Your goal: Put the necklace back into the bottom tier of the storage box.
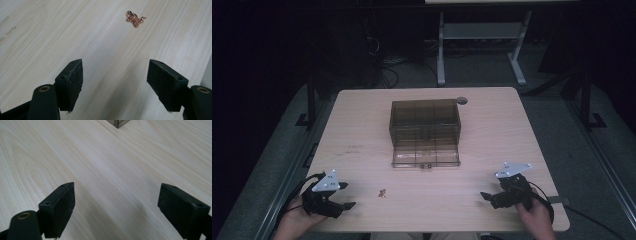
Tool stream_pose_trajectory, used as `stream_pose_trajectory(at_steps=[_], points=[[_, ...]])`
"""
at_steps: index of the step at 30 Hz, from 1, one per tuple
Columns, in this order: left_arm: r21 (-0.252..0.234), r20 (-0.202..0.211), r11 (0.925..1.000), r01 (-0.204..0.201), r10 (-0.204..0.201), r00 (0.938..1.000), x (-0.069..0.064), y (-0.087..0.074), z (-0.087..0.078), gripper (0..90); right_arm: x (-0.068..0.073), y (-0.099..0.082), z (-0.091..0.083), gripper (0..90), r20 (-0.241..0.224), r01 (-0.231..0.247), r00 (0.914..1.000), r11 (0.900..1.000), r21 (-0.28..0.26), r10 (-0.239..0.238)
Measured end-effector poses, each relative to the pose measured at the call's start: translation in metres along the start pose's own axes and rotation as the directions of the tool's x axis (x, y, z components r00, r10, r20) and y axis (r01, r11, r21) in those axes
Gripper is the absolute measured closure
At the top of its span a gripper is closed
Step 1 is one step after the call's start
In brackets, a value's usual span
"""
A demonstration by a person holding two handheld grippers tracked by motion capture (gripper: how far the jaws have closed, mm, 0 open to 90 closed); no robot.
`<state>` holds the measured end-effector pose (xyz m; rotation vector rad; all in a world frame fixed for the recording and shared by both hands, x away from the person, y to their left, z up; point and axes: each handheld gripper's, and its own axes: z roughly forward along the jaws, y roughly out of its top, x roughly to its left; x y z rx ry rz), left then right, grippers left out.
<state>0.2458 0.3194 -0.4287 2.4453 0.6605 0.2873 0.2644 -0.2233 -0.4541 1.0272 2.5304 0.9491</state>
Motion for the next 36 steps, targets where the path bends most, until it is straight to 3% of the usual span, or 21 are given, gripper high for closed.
stream_pose_trajectory(at_steps=[21,36], points=[[-0.008,0.025,0.9993,-0.036,0.036,0.999,-0.004,0.011,0.002,27.3,0.006,0.003,0.0,13.8,0.005,0.009,1.0,1.0,0.0,-0.009],[0.034,0.077,0.9958,-0.085,0.082,0.9937,-0.008,0.039,0.015,27.8,0.002,0.002,-0.004,13.8,0.009,-0.016,0.9998,0.9996,-0.021,0.016]])
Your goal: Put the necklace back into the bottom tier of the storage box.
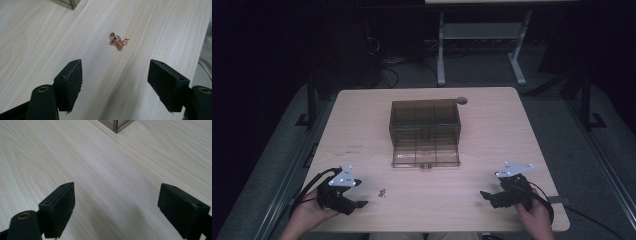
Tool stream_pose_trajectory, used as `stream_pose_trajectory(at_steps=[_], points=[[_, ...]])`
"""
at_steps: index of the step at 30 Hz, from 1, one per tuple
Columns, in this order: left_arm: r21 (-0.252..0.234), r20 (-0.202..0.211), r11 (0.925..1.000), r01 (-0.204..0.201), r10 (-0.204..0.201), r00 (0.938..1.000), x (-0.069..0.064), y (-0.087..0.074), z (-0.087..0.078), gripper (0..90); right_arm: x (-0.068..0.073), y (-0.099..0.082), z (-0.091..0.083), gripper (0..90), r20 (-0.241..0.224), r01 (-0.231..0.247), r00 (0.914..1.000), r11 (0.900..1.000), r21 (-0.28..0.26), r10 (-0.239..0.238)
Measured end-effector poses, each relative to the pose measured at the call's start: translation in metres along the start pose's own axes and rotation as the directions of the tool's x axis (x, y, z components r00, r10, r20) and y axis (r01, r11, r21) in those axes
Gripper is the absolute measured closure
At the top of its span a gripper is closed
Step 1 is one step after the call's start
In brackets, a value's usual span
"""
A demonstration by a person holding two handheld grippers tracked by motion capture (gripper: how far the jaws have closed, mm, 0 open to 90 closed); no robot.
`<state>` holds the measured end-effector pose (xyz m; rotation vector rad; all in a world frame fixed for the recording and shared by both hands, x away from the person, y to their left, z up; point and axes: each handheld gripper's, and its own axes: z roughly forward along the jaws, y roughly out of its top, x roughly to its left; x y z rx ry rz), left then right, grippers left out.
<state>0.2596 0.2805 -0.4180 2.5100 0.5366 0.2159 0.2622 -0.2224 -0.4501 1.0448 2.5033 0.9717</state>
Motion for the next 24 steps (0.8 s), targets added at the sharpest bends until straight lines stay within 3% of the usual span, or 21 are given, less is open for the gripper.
stream_pose_trajectory(at_steps=[11,24], points=[[0.031,0.012,0.9982,-0.051,0.051,0.9986,-0.002,0.017,0.006,30.0,0.001,0.001,0.0,13.8,-0.003,0.005,1.0,1.0,0.003,-0.005],[0.07,0.045,0.9942,-0.082,0.079,0.9959,-0.001,0.03,0.019,32.8,0.003,0.002,0.0,13.8,-0.006,0.009,0.9999,1.0,-0.001,-0.009]])
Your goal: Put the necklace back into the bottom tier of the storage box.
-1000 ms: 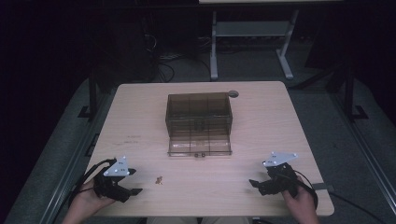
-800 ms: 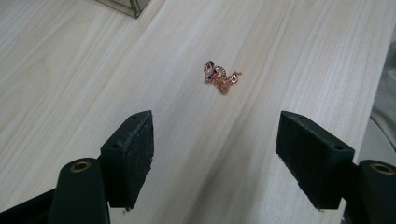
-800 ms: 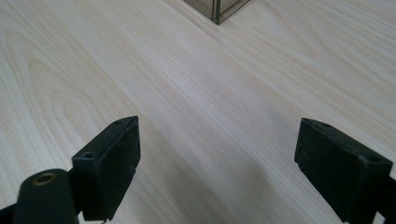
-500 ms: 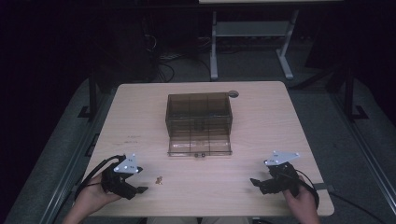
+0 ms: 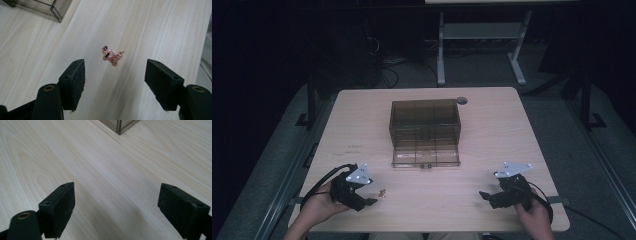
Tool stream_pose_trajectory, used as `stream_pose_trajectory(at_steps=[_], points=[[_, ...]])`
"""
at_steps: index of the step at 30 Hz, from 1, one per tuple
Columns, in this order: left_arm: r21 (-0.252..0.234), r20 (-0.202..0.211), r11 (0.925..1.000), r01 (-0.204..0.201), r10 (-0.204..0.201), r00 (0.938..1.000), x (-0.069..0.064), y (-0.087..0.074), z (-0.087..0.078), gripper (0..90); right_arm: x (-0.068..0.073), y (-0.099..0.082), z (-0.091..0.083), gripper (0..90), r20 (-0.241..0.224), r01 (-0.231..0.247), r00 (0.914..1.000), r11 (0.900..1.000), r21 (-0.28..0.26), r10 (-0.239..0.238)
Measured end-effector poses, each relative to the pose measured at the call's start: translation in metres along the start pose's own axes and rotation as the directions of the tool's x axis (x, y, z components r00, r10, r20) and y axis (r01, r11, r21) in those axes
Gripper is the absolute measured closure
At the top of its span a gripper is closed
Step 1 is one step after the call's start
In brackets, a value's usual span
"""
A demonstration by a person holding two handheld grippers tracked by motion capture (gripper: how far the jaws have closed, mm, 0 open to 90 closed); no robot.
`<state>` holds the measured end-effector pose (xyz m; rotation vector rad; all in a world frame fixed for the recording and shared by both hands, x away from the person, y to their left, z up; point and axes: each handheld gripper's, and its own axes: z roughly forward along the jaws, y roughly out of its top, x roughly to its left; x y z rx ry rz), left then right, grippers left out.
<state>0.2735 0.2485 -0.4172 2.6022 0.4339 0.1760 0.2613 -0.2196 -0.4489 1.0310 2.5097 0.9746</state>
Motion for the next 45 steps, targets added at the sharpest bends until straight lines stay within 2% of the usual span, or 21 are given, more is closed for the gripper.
stream_pose_trajectory(at_steps=[11,17,18,20,27,28,35,45], points=[[0.022,0.02,0.9998,-0.001,0.001,0.9998,0.005,0.007,0.01,38.5,0.0,0.0,0.0,13.8,-0.003,0.005,1.0,1.0,-0.001,-0.005],[0.049,0.034,0.9986,-0.02,0.018,0.9993,0.007,0.012,0.016,41.8,0.001,0.001,0.0,13.8,-0.003,0.005,1.0,1.0,-0.002,-0.005],[0.048,0.039,0.9988,-0.006,0.004,0.9992,0.007,0.012,0.018,41.9,0.001,0.001,0.001,13.7,-0.004,0.006,1.0,1.0,-0.002,-0.006],[0.054,0.041,0.9984,-0.018,0.016,0.999,0.008,0.014,0.019,43.1,0.001,0.001,0.001,13.8,-0.006,0.007,1.0,1.0,-0.001,-0.007],[0.073,0.058,0.9972,-0.019,0.014,0.9982,0.009,0.016,0.025,45.9,0.001,0.001,0.001,13.8,-0.006,0.005,1.0,1.0,-0.002,-0.005],[0.079,0.055,0.9964,-0.032,0.027,0.9981,0.009,0.017,0.025,47.3,0.001,0.001,0.001,13.8,-0.006,0.005,1.0,1.0,-0.001,-0.005],[0.092,0.067,0.9956,-0.019,0.013,0.9976,0.011,0.02,0.031,53.0,0.001,0.001,0.0,13.8,-0.007,0.004,1.0,1.0,-0.002,-0.004],[0.119,0.075,0.9922,-0.037,0.028,0.9968,0.01,0.022,0.036,56.9,0.001,0.002,0.0,13.7,-0.008,0.009,0.9999,0.9999,-0.005,-0.009]])
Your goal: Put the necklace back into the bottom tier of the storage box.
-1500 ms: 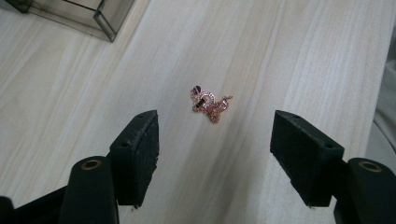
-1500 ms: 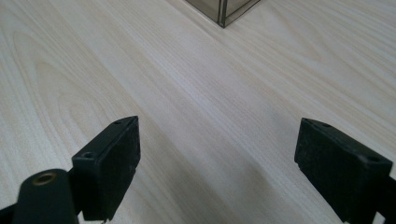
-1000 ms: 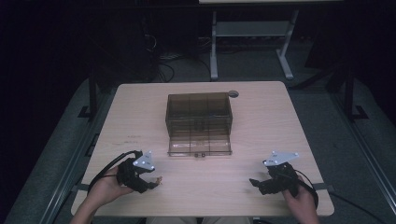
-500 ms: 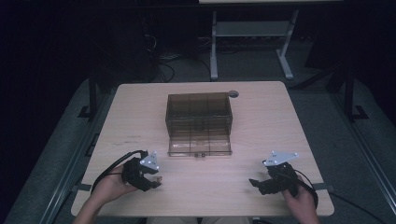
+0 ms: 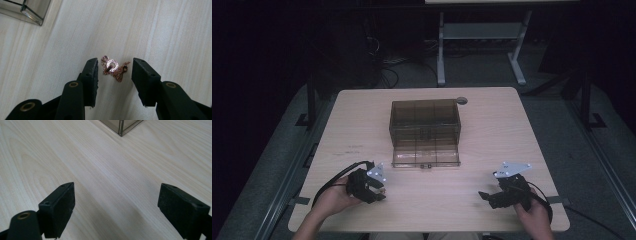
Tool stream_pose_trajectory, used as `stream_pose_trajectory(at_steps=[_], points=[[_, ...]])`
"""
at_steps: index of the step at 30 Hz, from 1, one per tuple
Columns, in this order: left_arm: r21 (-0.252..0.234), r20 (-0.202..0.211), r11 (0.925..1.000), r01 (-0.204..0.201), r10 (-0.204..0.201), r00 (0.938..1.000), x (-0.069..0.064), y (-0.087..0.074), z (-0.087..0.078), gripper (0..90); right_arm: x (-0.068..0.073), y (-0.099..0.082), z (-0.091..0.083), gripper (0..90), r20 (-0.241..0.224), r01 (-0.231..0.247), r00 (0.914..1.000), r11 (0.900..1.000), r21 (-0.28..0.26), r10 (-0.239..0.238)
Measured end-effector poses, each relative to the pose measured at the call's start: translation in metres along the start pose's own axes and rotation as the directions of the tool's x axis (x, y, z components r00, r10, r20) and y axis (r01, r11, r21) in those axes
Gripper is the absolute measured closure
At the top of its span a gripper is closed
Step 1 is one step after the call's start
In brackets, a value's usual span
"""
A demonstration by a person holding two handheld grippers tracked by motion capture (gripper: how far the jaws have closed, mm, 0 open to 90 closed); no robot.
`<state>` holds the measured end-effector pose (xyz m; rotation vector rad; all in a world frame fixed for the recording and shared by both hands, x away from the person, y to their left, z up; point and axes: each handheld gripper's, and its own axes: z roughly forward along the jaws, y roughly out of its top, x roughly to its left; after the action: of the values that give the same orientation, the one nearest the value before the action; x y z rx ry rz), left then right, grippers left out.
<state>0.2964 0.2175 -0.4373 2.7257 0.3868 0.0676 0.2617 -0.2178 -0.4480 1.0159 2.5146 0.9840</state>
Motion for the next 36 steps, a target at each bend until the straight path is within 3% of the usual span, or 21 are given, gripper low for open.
stream_pose_trajectory(at_steps=[11,21,27,36], points=[[0.007,0.014,1.0,0.0,0.0,0.9999,0.0005,0.0025,0.0028,62.3,-0.0001,0.0003,-0.0004,13.8,0.002,0.002,1.0,1.0,-0.001,-0.002],[0.009,0.01,0.9999,-0.009,0.009,0.9999,0.0003,0.0042,0.003,74.5,0.0002,0.0006,-0.0005,13.8,0.002,0.003,1.0,1.0,-0.001,-0.003],[0.023,0.014,0.9995,0.02,-0.021,0.9997,0.0042,0.0064,0.0032,83.8,0.0002,0.0006,-0.0002,13.7,0.0,0.004,1.0,1.0,0.0,-0.004],[0.024,0.031,0.9983,0.053,-0.054,0.9981,0.0073,0.0071,0.0035,86.1,0.0003,0.0007,-0.0006,13.8,0.002,0.002,1.0,1.0,-0.001,-0.002]])
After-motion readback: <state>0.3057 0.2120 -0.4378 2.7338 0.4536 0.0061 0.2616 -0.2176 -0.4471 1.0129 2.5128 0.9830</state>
